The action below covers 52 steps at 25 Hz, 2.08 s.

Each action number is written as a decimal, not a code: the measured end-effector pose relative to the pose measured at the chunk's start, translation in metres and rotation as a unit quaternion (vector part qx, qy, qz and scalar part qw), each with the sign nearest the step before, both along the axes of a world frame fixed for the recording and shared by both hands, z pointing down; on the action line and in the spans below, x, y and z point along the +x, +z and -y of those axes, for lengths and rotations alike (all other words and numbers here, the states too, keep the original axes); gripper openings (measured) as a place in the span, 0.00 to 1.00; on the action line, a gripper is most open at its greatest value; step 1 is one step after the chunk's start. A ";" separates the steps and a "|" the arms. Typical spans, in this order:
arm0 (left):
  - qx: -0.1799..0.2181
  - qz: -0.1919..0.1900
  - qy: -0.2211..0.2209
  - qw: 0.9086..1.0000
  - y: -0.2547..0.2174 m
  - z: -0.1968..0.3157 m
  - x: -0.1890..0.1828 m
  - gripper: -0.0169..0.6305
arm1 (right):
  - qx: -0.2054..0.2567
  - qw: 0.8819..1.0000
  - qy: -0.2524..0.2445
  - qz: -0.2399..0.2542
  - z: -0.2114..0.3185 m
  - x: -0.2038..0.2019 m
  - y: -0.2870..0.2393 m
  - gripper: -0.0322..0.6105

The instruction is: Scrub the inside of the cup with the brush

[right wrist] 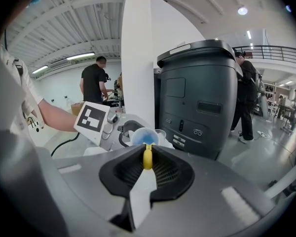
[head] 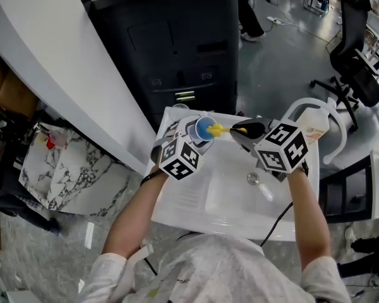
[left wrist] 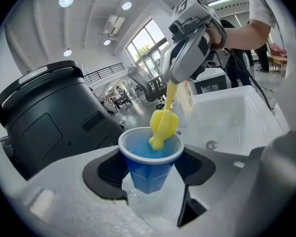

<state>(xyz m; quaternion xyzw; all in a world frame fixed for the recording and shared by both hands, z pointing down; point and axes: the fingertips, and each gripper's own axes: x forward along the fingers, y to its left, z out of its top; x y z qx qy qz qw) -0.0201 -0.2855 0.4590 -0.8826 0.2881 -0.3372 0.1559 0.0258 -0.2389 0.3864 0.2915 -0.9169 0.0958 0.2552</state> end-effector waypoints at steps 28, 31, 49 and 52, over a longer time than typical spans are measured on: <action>-0.004 0.038 0.026 0.999 0.014 -0.011 0.010 0.49 | 0.005 1.000 -0.029 0.011 -0.012 -0.023 -0.016 0.11; -0.001 0.042 0.032 0.999 0.016 -0.015 0.013 0.49 | 0.006 1.000 -0.021 0.017 -0.009 -0.018 -0.018 0.11; -0.016 -0.022 -0.016 0.999 0.005 -0.005 0.003 0.49 | 0.024 0.996 0.042 0.072 0.000 0.015 -0.036 0.11; -0.018 -0.049 -0.029 0.998 -0.004 -0.002 0.002 0.49 | 0.034 0.994 0.064 0.081 0.003 0.022 -0.037 0.11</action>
